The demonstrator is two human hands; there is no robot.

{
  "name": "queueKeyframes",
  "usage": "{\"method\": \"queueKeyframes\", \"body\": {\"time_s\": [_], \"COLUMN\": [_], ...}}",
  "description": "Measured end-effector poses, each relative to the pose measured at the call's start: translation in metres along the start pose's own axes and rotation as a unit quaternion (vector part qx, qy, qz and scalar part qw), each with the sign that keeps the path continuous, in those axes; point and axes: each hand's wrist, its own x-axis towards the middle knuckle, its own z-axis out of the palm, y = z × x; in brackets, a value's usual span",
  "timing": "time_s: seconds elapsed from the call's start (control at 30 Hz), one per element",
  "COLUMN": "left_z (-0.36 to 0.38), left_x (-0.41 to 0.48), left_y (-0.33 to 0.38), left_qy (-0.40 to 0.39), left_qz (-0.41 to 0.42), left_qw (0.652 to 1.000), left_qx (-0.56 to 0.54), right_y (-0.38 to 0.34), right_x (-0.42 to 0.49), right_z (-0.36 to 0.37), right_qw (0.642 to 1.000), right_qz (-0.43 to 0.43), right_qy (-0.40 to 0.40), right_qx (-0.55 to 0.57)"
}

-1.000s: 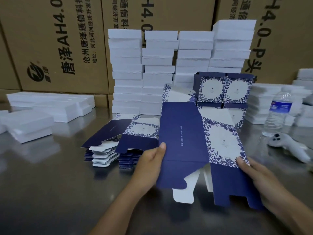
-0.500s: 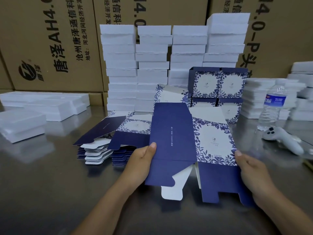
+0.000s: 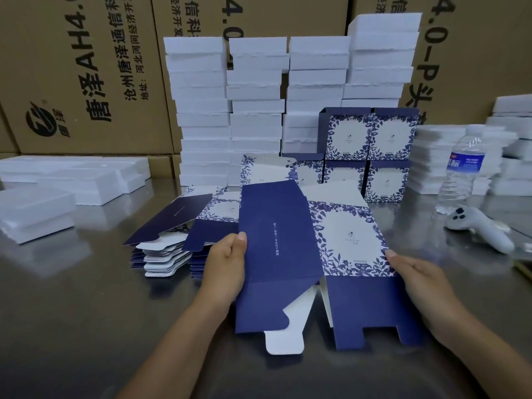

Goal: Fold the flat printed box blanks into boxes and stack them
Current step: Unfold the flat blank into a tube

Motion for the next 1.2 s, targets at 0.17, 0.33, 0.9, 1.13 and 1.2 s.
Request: {"method": "queueKeyframes", "body": {"time_s": [0.17,0.33,0.9,1.13,1.2], "left_z": [0.0009,0.0040,0.0012,0.0012,-0.0005], "left_x": [-0.0022,-0.0038,-0.0016,-0.0004,0.0010], "left_y": [0.0003,-0.0011,0.0031,0.0053,0.0031], "left_qy": [-0.038,-0.054,-0.019,0.010,0.032], "left_qz": [-0.007,-0.025,-0.019,-0.081,-0.058], "left_qw": [0.999,0.998,1.000,0.995,0.998], "left_qx": [0.000,-0.006,0.015,-0.060,-0.017], "right_y": [-0.0017,-0.0012,-0.0014,-0.0050,-0.0061], "right_x": [-0.0012,-0.0008,0.0004,-0.0023,-0.0036], "right_z": [-0.0003,-0.0031,-0.0028,-0.0014,-0.0010], "right_qw": [1.000,1.000,1.000,1.000,1.000], "right_qz": [0.013,-0.005,0.003,-0.001,0.010], "right_qy": [0.006,0.019,0.022,0.006,-0.001], "right_qx": [-0.010,-0.020,0.015,-0.002,0.006]}}
